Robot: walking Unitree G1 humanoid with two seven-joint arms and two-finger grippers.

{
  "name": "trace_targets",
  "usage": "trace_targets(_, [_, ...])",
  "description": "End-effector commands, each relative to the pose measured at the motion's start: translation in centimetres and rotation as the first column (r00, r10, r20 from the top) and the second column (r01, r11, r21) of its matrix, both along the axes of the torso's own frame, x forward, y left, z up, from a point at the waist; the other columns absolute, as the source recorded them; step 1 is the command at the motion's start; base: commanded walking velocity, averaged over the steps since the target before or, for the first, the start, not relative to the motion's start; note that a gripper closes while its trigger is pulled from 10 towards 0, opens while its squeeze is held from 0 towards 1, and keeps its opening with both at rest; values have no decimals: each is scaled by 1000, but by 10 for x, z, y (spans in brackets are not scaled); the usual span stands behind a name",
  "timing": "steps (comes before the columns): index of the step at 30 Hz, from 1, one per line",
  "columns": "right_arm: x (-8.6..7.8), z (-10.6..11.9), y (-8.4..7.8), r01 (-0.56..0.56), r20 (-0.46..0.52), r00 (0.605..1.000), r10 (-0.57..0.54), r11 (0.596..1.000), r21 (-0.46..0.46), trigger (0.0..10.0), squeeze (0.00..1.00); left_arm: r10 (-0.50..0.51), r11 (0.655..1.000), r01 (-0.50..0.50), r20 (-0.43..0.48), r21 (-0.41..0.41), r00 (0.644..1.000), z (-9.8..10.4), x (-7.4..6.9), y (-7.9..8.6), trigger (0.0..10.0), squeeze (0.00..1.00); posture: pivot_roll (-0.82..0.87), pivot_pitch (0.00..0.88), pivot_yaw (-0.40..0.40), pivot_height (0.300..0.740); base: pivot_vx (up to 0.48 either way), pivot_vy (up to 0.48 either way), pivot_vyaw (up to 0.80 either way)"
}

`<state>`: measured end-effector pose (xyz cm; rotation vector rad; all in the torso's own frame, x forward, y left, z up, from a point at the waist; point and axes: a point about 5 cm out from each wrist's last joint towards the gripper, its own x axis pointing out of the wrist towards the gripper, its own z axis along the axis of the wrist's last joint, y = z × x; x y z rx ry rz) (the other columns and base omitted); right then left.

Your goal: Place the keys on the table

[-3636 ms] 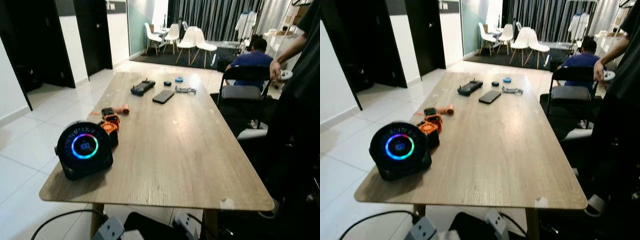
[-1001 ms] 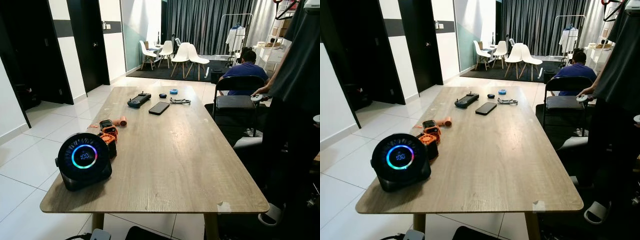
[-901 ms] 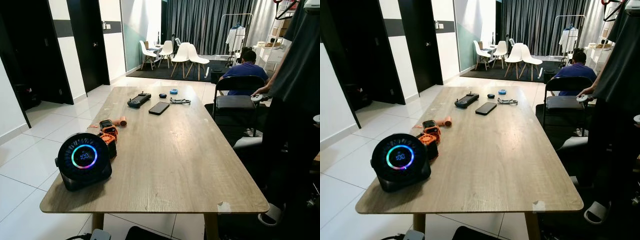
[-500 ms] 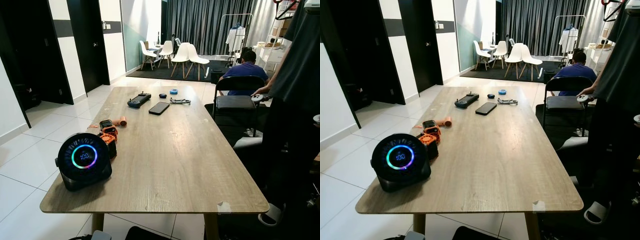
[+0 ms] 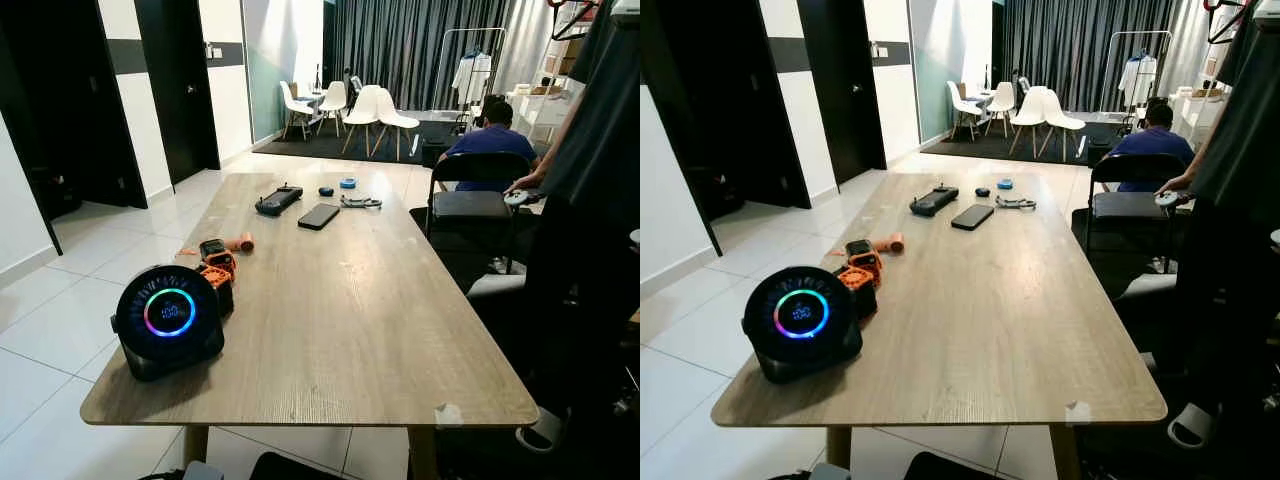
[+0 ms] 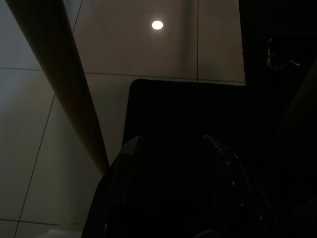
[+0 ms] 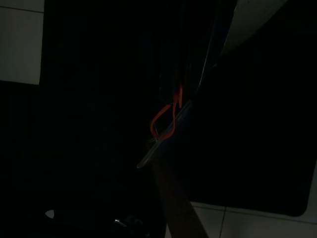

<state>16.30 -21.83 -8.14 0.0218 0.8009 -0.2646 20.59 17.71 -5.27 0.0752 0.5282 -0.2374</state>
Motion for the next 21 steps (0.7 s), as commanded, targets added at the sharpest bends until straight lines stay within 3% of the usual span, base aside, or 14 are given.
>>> trace_targets(1, [-4, -2, 2, -7, -19, 1000, 7, 1000, 6, 10000, 0, 6, 1000, -6, -4, 5, 1000, -1, -4, 4, 10000, 0, 2, 0, 24, 740, -285, 0, 0])
trace_targets(21, [-1, -2, 4, -17, -17, 1000, 17, 1000, 6, 10000, 0, 9, 1000, -9, 8, 7, 1000, 0, -2, 5, 10000, 0, 7, 0, 19, 740, -287, 0, 0])
